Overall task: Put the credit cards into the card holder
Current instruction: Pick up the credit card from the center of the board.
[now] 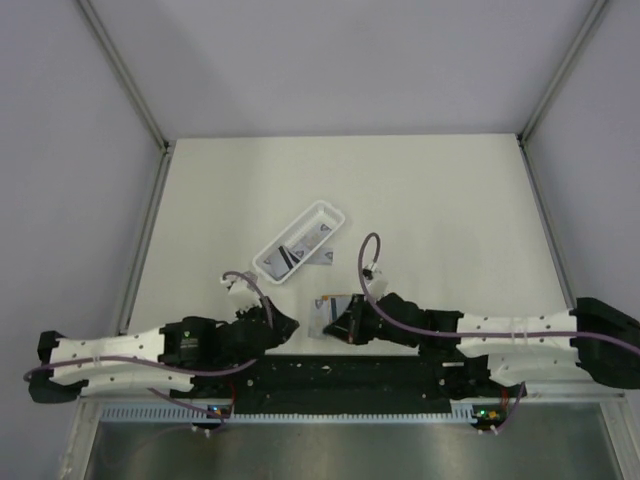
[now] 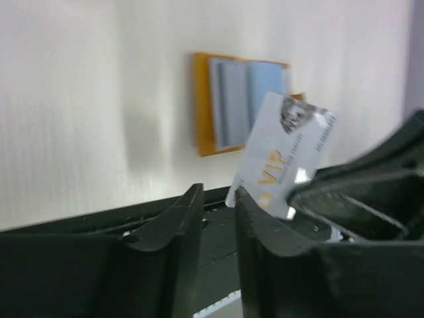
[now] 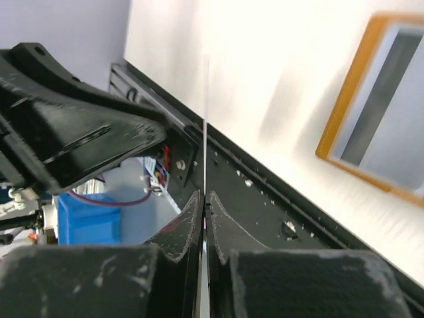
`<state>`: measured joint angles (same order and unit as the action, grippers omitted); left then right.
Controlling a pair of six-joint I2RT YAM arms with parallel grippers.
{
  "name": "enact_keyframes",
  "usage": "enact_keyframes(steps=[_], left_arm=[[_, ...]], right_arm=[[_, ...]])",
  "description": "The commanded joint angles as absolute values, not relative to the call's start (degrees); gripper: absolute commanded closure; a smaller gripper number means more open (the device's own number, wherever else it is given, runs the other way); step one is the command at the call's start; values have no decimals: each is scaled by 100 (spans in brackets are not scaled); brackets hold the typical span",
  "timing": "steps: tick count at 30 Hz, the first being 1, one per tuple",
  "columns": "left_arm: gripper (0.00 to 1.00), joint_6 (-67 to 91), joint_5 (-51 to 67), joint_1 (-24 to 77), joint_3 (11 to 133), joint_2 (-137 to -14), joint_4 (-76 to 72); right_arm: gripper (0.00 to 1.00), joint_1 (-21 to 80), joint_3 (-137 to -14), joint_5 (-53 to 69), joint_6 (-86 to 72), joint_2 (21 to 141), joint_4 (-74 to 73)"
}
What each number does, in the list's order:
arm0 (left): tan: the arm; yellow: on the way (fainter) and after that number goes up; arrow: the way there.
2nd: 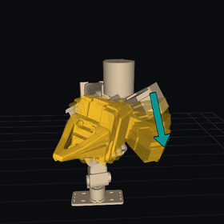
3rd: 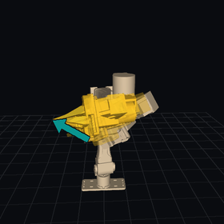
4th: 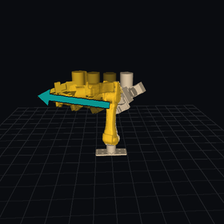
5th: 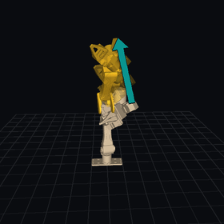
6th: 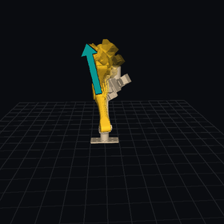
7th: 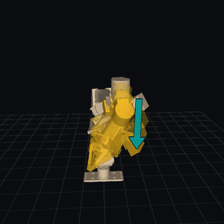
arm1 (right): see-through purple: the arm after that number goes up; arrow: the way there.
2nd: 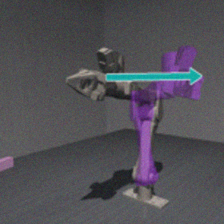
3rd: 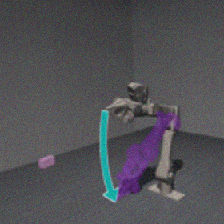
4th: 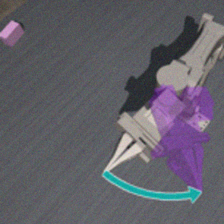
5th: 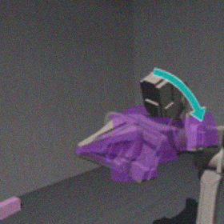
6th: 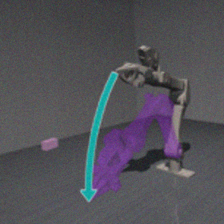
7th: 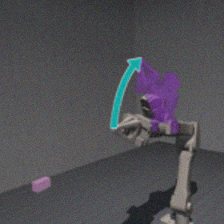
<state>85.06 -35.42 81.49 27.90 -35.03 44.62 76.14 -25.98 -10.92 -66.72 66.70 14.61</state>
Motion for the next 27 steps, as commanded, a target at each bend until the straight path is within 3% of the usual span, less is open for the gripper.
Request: enact_keyframes(steps=[1, 3, 4, 5, 17, 19, 25, 27], left_arm=[[63, 6691, -3868, 8165, 3243, -2849, 3378], [52, 6103, -3692, 8165, 3287, -2647, 2886], [36, 5917, -3578, 8165, 3278, -2576, 2631], [29, 5767, -3481, 8165, 3270, -2514, 2376], [27, 5080, -2532, 8165, 3032, -2742, 643], [36, 5098, -2453, 8165, 3024, -2795, 449], [92, 5106, -2364, 8165, 3059, -2874, 299], [100, 5115, -2312, 8165, 3067, -2883, 281]], right_arm=[[100, 7006, -2707, -91, -5399, 5698, 949], [100, 6795, -2742, 420, -5038, 5267, 914], [100, 6716, -2733, 648, -4940, 5091, 905], [100, 6628, -2716, 850, -4870, 4941, 923], [100, 6354, -2505, 2407, -5150, 4228, 1819], [100, 6337, -2522, 2452, -5177, 4210, 1819], [99, 6241, -2540, 2189, -5116, 3886, 1504], [94, 6240, -2593, 2110, -5037, 3806, 1363]])
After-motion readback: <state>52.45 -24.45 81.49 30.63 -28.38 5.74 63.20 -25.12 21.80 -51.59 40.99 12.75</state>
